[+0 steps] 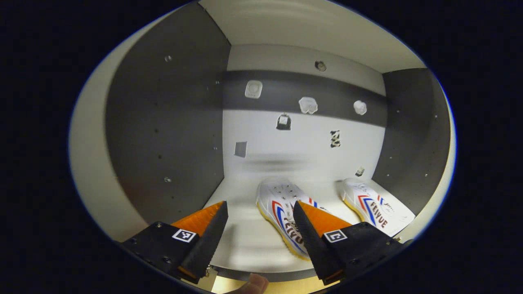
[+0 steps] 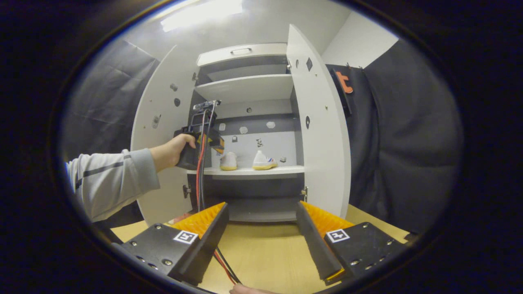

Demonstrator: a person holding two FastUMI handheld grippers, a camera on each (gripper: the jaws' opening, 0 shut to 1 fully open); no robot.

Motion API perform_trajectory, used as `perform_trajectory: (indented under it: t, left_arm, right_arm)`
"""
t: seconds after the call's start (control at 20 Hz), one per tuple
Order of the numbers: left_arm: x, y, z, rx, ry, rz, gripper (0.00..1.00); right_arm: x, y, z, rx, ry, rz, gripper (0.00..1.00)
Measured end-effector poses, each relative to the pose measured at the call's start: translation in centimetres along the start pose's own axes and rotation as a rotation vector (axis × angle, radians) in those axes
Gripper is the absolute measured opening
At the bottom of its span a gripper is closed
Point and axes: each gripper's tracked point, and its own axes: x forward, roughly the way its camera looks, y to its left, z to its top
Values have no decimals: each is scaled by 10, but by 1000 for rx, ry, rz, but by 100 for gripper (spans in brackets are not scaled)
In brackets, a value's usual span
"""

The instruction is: Grab one shoe with the right hand and put it into the shoe cabinet, grab the other shoe with the left hand and put it into the shoe cabinet; then close the right door with the right hand and the left door with the left hand.

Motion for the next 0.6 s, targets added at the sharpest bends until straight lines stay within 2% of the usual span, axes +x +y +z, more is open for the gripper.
perform_trajectory:
  t: [0.2,0.3,0.4,0.45,0.5,0.6]
  left_arm:
    - [-76,-6,23,24,-86,-34,97]
    - [-124,-19,31,36,-137,-88,97]
    - [-180,-32,33,99,-193,-159,97]
    - [-204,-32,37,127,-228,-155,97]
    - [-230,-29,34,143,-248,-155,99]
    - [-268,-34,14,113,-229,-187,98]
  right_arm:
    - [-8,-5,11,6,-28,-24,98]
    - [-13,-10,17,-6,-37,-35,98]
    - [-21,-16,24,-28,-50,-35,98]
    - [-23,-23,27,-22,-55,-43,98]
    - [-25,-30,31,-9,-60,-56,98]
    - [-28,-43,36,13,-65,-81,98]
